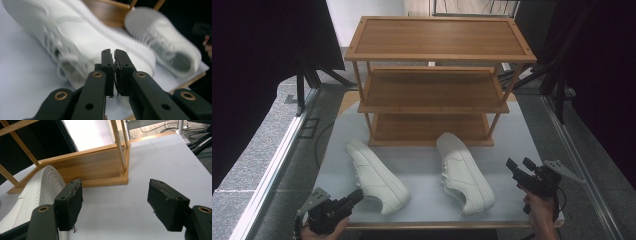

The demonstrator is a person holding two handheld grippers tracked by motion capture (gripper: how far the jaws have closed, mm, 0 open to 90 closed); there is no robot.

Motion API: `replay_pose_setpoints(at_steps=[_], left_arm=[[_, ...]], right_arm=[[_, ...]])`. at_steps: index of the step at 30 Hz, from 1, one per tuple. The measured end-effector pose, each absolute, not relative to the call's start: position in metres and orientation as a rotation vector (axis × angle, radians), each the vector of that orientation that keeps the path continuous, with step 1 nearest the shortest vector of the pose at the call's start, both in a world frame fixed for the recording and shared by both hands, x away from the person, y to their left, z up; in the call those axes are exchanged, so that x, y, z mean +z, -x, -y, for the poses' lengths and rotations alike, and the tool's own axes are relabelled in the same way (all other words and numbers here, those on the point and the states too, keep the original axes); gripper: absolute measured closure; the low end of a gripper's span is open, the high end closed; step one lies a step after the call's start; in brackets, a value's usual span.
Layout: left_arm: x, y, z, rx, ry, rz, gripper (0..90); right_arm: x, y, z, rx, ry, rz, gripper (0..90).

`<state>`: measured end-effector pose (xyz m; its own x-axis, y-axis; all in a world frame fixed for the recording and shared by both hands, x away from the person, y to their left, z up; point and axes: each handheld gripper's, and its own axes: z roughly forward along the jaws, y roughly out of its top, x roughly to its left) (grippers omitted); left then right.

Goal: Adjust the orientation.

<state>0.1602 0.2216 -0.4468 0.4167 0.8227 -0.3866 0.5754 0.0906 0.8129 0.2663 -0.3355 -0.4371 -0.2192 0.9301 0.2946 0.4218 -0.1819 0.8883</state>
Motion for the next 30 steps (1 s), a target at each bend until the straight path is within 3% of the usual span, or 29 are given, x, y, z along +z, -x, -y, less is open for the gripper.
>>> replay_pose_setpoints(at_steps=[10,30], left_arm=[[-0.466,-0.17,-0.191,0.178,-1.698,-1.237,88.6],[-0.455,-0.212,-0.151,0.179,-1.81,-1.182,87.2]], right_arm=[[-0.44,-0.265,0.332,1.361,-1.574,-1.61,28.6],[-0.443,-0.267,0.336,1.346,-1.625,-1.578,28.9]])
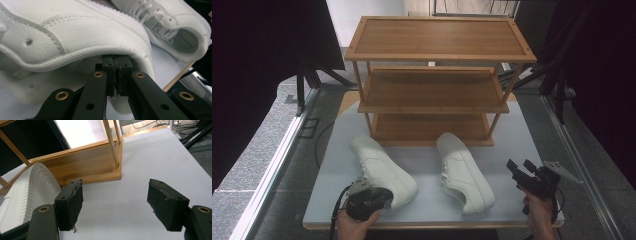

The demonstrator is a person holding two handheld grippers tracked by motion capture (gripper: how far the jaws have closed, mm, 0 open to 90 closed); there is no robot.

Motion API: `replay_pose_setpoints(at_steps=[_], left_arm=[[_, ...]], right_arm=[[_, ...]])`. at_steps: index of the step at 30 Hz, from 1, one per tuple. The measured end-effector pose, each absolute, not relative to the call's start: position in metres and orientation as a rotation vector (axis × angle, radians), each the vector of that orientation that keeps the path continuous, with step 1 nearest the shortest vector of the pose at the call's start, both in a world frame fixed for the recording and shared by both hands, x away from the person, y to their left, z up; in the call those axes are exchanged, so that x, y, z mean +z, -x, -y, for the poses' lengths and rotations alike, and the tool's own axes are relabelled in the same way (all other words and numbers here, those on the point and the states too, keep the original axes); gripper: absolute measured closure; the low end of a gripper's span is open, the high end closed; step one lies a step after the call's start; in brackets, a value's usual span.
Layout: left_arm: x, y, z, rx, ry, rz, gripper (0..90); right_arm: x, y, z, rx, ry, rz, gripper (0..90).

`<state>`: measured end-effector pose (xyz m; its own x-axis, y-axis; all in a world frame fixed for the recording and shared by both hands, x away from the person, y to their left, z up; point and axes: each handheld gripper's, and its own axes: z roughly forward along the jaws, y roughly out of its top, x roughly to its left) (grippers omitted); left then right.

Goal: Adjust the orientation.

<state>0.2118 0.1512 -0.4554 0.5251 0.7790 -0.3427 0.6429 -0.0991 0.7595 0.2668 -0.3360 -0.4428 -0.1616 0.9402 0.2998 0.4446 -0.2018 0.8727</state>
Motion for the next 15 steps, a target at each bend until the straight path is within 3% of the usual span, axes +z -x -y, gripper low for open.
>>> replay_pose_setpoints(at_steps=[11,15], left_arm=[[-0.459,-0.253,-0.119,0.088,-1.825,-1.169,87.4],[-0.451,-0.263,-0.11,0.126,-1.85,-1.16,87.0]], right_arm=[[-0.445,-0.267,0.337,1.329,-1.645,-1.575,29.0],[-0.447,-0.267,0.339,1.328,-1.65,-1.566,29.0]])
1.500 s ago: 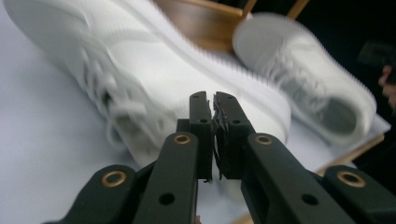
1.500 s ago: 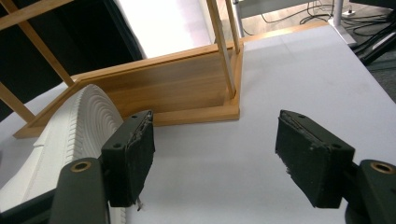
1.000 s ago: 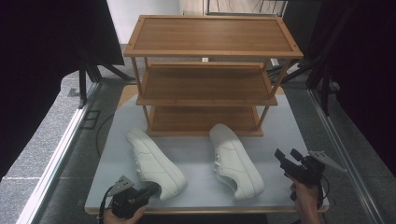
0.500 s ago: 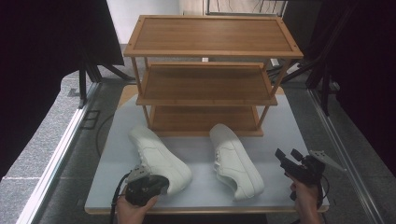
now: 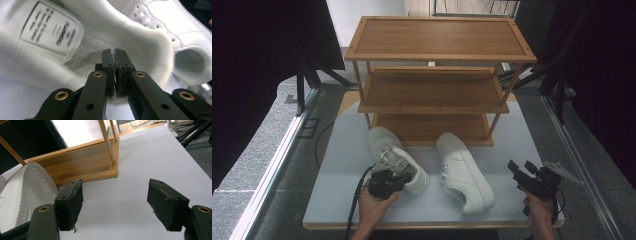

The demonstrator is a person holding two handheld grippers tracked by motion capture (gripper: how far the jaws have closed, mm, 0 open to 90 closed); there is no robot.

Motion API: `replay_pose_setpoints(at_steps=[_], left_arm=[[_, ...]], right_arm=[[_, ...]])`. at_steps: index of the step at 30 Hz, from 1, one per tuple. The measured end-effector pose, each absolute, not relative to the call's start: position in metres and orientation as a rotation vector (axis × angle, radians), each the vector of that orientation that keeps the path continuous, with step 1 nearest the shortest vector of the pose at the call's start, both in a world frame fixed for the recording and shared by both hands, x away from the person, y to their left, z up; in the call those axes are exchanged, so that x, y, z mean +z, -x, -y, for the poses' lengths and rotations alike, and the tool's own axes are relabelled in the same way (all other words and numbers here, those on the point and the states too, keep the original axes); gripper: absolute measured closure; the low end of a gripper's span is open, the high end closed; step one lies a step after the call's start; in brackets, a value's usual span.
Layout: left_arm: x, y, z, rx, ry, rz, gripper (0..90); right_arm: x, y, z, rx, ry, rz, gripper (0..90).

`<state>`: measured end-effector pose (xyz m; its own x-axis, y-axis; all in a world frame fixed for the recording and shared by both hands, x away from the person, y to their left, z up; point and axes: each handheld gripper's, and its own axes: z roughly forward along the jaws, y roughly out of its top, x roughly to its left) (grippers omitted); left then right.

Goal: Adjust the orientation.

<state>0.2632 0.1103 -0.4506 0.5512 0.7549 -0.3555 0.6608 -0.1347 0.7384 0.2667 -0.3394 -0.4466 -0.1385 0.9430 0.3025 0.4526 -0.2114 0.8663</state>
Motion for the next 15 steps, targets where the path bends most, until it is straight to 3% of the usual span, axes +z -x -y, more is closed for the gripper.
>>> replay_pose_setpoints(at_steps=[6,15], left_arm=[[-0.434,-0.271,-0.104,0.15,-1.879,-1.125,79.7],[-0.444,-0.283,-0.092,0.103,-1.894,-1.135,80.5]], right_arm=[[-0.447,-0.266,0.341,1.322,-1.66,-1.562,29.0],[-0.448,-0.266,0.339,1.322,-1.659,-1.566,29.0]])
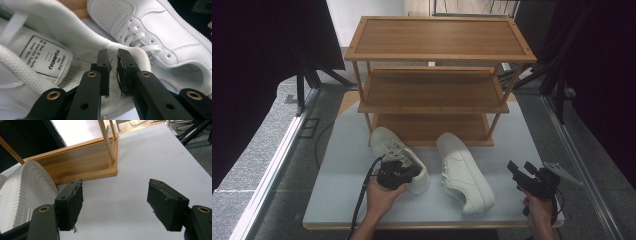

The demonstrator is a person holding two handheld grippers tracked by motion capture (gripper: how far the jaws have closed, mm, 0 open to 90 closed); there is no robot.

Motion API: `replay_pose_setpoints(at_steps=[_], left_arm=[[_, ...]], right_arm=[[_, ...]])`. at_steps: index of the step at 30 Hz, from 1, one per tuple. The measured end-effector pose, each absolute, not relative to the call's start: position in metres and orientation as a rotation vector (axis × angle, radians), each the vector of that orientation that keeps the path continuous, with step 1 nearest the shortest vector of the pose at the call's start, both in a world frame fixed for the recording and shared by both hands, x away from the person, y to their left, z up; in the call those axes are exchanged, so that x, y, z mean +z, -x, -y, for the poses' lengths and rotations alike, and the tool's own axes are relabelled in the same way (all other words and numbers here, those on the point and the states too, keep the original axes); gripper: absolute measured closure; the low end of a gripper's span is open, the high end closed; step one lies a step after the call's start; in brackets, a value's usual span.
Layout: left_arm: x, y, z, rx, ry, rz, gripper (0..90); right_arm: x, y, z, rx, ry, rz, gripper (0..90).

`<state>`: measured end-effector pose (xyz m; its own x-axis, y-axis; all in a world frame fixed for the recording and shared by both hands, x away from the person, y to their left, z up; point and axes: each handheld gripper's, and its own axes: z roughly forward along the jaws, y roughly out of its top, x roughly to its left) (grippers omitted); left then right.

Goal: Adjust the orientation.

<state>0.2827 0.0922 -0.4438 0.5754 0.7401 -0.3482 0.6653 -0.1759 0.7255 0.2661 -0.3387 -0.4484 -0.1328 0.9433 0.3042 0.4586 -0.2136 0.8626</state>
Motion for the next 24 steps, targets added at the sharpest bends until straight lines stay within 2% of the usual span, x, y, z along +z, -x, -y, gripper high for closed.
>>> replay_pose_setpoints(at_steps=[14,24], left_arm=[[-0.455,-0.275,-0.108,0.1,-1.896,-1.155,86.0],[-0.458,-0.264,-0.122,0.069,-1.932,-1.152,86.6]], right_arm=[[-0.451,-0.266,0.338,1.3,-1.675,-1.567,29.1],[-0.452,-0.267,0.335,1.306,-1.685,-1.581,29.3]])
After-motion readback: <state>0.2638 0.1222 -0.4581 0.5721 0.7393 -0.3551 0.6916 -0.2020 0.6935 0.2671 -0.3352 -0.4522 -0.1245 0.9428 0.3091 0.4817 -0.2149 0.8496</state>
